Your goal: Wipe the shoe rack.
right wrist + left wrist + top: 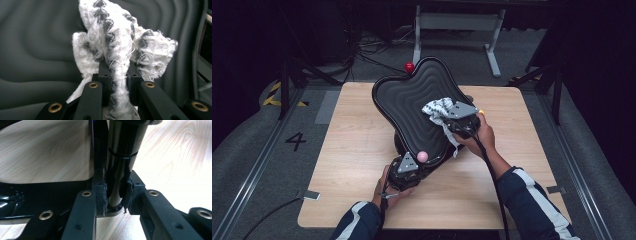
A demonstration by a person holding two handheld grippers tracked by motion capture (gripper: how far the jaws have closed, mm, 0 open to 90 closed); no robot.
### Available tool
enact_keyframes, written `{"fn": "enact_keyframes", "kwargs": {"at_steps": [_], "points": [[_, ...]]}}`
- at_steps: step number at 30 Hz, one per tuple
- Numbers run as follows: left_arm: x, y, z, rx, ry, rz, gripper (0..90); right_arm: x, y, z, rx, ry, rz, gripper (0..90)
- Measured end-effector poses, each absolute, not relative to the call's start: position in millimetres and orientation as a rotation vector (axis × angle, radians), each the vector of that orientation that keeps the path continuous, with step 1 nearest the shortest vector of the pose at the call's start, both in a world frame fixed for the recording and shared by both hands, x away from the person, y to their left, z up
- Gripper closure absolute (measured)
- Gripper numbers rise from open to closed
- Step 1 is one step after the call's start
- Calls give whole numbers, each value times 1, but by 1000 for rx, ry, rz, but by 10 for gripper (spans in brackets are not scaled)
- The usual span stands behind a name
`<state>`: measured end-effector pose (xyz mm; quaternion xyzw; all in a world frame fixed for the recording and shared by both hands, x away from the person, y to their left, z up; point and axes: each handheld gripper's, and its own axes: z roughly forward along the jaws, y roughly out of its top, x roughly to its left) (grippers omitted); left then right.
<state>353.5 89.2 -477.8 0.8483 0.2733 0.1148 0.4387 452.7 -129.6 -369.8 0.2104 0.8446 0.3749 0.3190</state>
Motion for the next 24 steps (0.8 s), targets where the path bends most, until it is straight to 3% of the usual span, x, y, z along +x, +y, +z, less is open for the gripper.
{"fn": "enact_keyframes", "kwargs": {"at_steps": [13,24], "points": [[354,89,-478,2107,677,291,736,421,-105,-373,386,2280,1058,788],[353,89,-478,2108,682,283,736,444,-140,-377,530,2230,1015,787]]}}
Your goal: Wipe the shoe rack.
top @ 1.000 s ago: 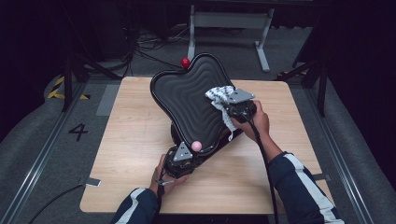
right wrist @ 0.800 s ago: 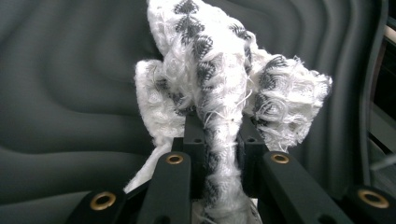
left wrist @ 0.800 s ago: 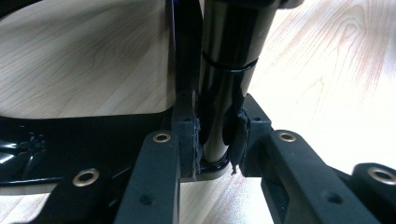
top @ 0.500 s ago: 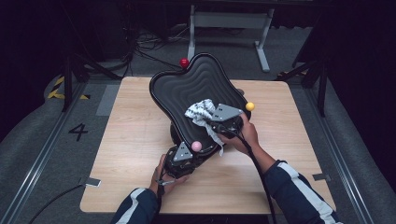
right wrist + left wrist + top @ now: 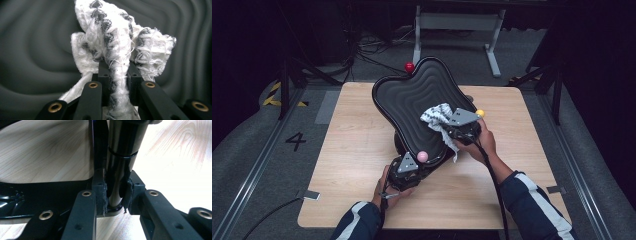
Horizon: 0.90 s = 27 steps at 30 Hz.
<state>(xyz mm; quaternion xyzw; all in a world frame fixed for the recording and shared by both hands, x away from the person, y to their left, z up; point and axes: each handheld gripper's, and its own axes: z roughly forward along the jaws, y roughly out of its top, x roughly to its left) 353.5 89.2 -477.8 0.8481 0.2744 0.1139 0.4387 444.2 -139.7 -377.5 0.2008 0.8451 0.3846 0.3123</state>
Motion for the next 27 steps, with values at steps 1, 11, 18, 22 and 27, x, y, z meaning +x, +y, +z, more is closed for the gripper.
{"fn": "enact_keyframes", "kwargs": {"at_steps": [1,11,18,22,27], "points": [[354,89,-478,2109,678,284,736,447,-144,-378,549,2215,995,788],[354,89,-478,2111,681,280,736,467,-179,-384,689,2138,901,788],[352,88,-478,2120,656,290,737,469,-185,-387,714,2113,917,791],[349,84,-478,2119,659,273,737,468,-184,-388,712,2114,935,795],[347,82,-478,2118,656,271,737,460,-175,-387,635,2170,964,795]]}}
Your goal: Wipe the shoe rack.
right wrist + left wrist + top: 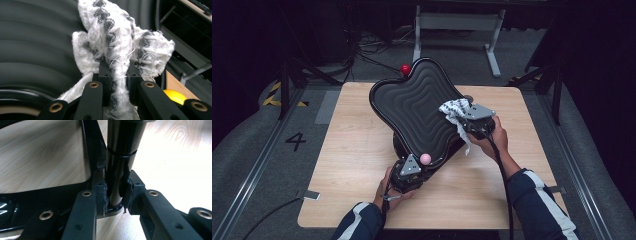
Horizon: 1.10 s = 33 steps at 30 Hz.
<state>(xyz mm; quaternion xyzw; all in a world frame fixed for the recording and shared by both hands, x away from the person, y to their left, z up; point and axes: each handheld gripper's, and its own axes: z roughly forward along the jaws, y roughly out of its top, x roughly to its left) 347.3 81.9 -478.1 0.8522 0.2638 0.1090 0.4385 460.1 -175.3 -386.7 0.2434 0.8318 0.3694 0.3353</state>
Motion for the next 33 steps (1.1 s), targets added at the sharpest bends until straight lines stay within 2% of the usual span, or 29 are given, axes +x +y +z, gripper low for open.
{"fn": "enact_keyframes", "kwargs": {"at_steps": [20,33], "points": [[347,82,-478,2120,649,285,737,416,-138,-386,399,2327,1084,793],[349,83,-478,2120,657,277,737,409,-145,-385,409,2296,1053,793]]}}
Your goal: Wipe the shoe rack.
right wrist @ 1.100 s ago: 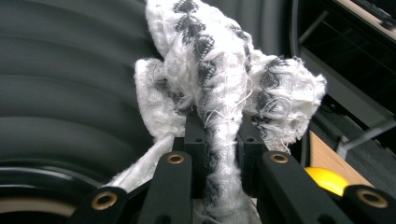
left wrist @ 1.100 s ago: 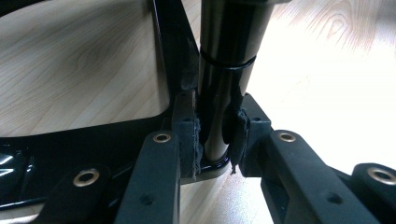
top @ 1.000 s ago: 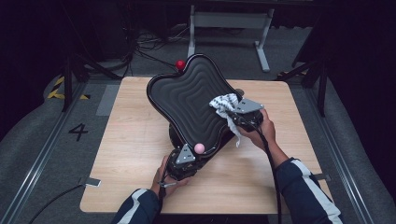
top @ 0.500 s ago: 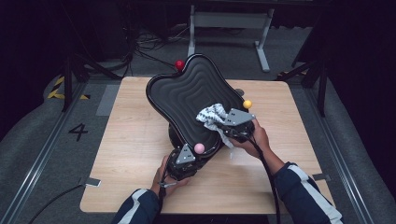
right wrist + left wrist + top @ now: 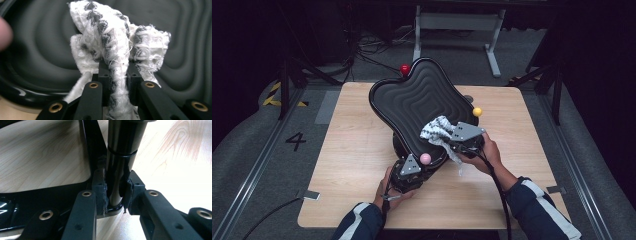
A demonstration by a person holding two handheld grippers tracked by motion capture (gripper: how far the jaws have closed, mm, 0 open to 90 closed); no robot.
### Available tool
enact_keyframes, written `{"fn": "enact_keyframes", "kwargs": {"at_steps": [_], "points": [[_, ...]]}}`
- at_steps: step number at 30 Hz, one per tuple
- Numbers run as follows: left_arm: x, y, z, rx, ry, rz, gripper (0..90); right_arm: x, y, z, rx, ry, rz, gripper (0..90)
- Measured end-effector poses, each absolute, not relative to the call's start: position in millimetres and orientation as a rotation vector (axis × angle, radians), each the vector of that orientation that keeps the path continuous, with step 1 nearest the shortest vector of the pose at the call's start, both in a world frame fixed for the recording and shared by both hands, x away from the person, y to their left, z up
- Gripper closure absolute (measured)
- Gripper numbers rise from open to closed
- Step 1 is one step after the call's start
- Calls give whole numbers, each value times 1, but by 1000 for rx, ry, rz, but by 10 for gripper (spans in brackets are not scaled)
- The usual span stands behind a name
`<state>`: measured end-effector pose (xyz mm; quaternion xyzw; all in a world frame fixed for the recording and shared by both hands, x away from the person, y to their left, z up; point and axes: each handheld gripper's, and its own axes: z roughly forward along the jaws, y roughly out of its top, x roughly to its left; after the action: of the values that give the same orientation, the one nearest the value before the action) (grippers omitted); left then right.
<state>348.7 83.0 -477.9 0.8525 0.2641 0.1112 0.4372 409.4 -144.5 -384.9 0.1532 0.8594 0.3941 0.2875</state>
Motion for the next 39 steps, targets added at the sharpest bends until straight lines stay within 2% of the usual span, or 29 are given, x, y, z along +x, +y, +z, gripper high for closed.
{"fn": "enact_keyframes", "kwargs": {"at_steps": [21,39], "points": [[349,84,-478,2109,657,266,735,431,-221,-389,692,2146,928,797],[356,72,-478,2118,655,295,738,403,-182,-397,439,2316,1053,796]]}}
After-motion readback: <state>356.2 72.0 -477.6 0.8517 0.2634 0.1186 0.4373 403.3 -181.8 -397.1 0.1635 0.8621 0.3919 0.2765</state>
